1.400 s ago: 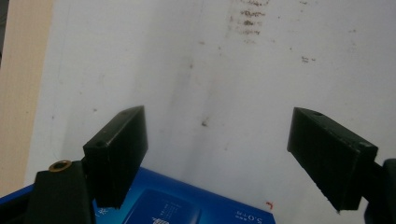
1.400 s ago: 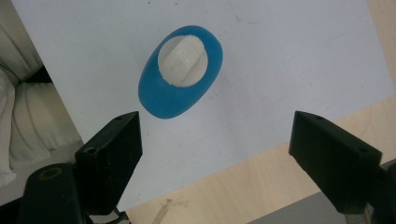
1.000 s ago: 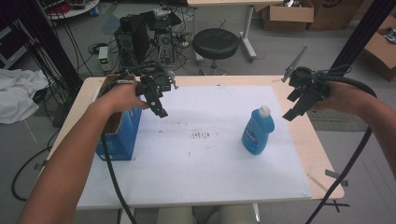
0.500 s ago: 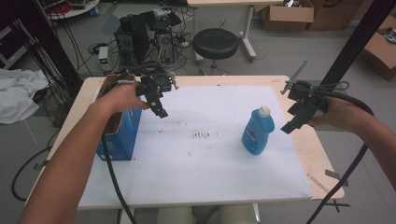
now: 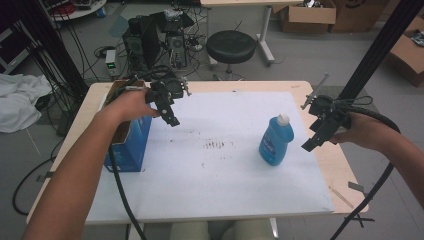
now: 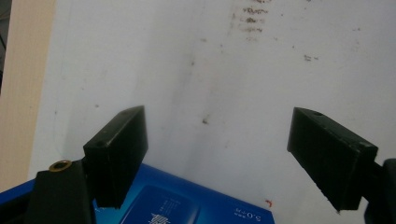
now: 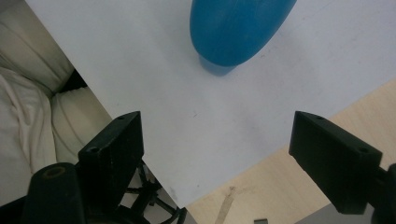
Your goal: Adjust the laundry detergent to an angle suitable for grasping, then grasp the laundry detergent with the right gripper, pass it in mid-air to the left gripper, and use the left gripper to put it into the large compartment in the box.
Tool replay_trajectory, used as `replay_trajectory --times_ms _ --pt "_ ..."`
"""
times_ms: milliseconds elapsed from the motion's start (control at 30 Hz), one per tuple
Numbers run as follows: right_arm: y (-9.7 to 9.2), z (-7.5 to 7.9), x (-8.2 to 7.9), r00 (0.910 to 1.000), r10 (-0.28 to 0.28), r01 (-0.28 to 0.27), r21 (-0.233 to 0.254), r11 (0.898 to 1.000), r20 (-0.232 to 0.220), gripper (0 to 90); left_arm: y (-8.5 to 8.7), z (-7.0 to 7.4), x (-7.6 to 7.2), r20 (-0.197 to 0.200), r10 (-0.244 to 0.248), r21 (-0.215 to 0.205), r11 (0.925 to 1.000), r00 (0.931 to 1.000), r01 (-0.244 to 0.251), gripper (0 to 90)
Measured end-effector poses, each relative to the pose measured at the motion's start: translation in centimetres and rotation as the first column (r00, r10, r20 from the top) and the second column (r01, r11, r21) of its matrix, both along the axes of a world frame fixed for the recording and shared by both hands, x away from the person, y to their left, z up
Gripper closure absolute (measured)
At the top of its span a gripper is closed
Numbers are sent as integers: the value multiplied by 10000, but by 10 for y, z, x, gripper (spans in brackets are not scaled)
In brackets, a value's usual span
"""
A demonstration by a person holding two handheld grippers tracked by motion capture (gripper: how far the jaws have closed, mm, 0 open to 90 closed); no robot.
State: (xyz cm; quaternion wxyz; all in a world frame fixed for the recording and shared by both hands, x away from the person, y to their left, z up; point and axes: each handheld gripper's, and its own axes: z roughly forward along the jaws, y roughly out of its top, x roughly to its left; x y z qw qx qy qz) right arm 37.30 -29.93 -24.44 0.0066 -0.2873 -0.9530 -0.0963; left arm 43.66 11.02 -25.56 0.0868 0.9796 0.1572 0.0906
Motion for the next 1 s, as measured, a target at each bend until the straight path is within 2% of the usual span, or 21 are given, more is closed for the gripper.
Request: replay_trajectory --times_ms 633,800,1000 --pt "-2 -3 -6 9999 14 -15 53 10000 165 176 1 0 -5 3 120 110 9999 9999 -120 208" --pt "-3 -6 -7 9996 -205 201 191 9996 211 177 -2 0 -6 40 69 68 10000 10000 -69 209" --pt "-6 -11 -10 9968 -725 711 412 9966 323 176 -3 -2 -4 -18 39 106 9999 10000 -39 209"
